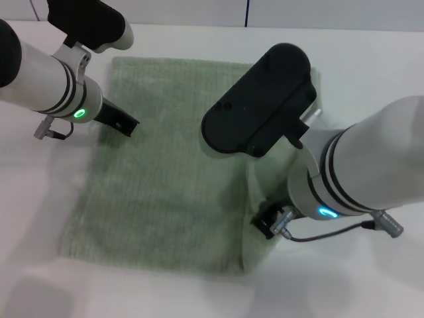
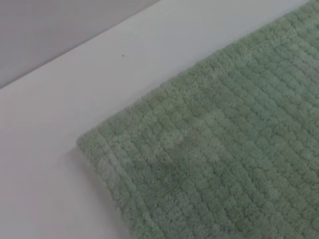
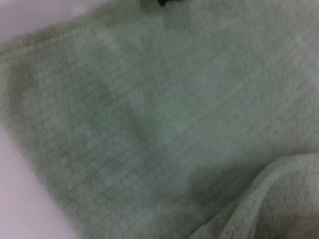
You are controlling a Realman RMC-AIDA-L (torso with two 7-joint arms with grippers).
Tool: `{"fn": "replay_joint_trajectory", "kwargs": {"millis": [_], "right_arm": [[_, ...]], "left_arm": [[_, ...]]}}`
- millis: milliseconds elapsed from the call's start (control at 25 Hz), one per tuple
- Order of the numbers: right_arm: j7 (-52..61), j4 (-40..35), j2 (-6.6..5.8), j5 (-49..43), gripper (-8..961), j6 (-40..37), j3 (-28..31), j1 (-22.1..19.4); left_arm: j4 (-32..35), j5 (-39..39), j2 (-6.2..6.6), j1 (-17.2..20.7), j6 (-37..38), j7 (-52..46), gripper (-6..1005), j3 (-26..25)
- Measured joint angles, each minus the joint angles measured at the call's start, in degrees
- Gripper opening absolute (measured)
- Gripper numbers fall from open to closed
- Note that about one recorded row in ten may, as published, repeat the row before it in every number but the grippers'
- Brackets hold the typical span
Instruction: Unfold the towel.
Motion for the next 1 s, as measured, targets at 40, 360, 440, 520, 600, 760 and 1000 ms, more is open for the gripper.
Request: {"fn": "replay_joint_trajectory", "kwargs": {"millis": [40, 360, 440, 520, 600, 760, 1000], "right_arm": [[0.5, -0.4, 0.00, 0.6, 22, 0.5, -0.1, 0.3], [4.5, -0.6, 0.04, 1.2, 123, 4.6, -3.1, 1.2], [5.3, -0.7, 0.05, 1.0, 162, 6.4, -3.6, 1.3], [6.2, -0.7, 0.06, 0.9, 201, 7.7, -4.2, 1.3], [7.4, 0.2, 0.07, 0.0, 239, 9.0, -4.6, 1.3], [8.6, 4.5, 0.09, -3.1, 329, 11.3, -4.6, 1.1], [9.0, 7.1, 0.05, -5.7, 404, 7.9, -4.2, 1.3]], "left_arm": [[0.0, 0.0, -0.07, -0.2, 0.0, 0.0, -2, 0.1], [0.0, 0.0, -0.09, -0.5, 0.0, 0.0, -3, 0.1], [0.0, 0.1, -0.09, -0.5, 0.0, 0.0, -3, 0.1], [0.0, 0.1, -0.09, -0.6, -0.1, 0.0, -2, 0.1], [0.0, 0.1, -0.09, -0.6, -0.1, 0.0, -2, 0.1], [-0.1, 0.1, -0.09, -0.7, -0.2, 0.0, -2, 0.2], [-0.5, 0.1, -0.08, -0.7, -0.5, 0.0, -2, 0.3]]}}
